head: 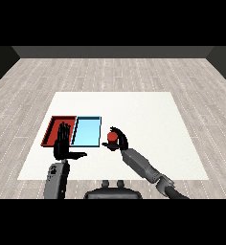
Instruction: Pick the red can and put it in the red box
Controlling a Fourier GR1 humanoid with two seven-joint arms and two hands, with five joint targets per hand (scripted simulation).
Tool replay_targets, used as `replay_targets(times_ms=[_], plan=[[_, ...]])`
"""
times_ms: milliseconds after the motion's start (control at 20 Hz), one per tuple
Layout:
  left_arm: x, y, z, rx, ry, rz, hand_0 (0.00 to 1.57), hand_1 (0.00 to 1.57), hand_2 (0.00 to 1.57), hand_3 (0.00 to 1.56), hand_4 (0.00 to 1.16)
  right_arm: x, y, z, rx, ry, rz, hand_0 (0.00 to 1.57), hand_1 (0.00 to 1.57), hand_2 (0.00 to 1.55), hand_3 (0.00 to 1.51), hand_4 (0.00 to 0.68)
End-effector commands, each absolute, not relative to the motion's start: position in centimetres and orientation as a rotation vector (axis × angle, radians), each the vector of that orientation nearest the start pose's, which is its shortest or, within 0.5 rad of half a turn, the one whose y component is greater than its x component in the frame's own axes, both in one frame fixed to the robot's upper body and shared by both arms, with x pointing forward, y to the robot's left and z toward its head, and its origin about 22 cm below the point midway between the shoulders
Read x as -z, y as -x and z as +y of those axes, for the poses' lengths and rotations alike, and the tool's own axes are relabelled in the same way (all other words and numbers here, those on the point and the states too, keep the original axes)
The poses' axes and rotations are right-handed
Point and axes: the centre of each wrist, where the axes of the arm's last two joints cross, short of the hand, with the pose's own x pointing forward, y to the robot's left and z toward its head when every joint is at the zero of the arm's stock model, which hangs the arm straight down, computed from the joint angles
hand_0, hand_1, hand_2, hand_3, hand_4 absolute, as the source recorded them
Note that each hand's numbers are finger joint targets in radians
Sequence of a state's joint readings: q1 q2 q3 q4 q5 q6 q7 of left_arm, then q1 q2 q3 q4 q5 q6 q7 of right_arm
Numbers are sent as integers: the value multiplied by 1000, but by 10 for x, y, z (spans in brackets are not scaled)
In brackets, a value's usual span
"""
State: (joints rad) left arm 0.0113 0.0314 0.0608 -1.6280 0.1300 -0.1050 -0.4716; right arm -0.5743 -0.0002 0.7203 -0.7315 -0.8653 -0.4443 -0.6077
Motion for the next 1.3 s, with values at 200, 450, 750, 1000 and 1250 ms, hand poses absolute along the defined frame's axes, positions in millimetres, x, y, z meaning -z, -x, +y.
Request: replay_targets(times_ms=[200, 450, 750, 1000, 1250], plan=[[-23, -236, 254, -70, 90, -2086, 0, 0, 0, 0, 0, 71, -294, -58, -30, -61, -1539, 1538, 1538, 1472, 1420, 575], [-24, -224, 250, -88, 102, -2080, 0, 0, 0, 0, 0, 60, -305, -56, -59, -40, -1512, 1528, 1528, 1472, 1420, 551], [-23, -246, 266, -82, 93, -2099, 0, 0, 0, 0, 0, 68, -295, -56, -72, -49, -1537, 1548, 1548, 1475, 1411, 558], [-13, -229, 256, -98, 102, -2093, 0, 0, 0, 0, 0, 46, -314, -52, -57, -34, -1616, 1529, 1529, 1470, 1395, 580], [-15, -240, 248, -73, 138, -2087, 0, 0, 0, 0, 0, 28, -289, -41, -2, -56, -1722, 1547, 1547, 1458, 1383, 581]])
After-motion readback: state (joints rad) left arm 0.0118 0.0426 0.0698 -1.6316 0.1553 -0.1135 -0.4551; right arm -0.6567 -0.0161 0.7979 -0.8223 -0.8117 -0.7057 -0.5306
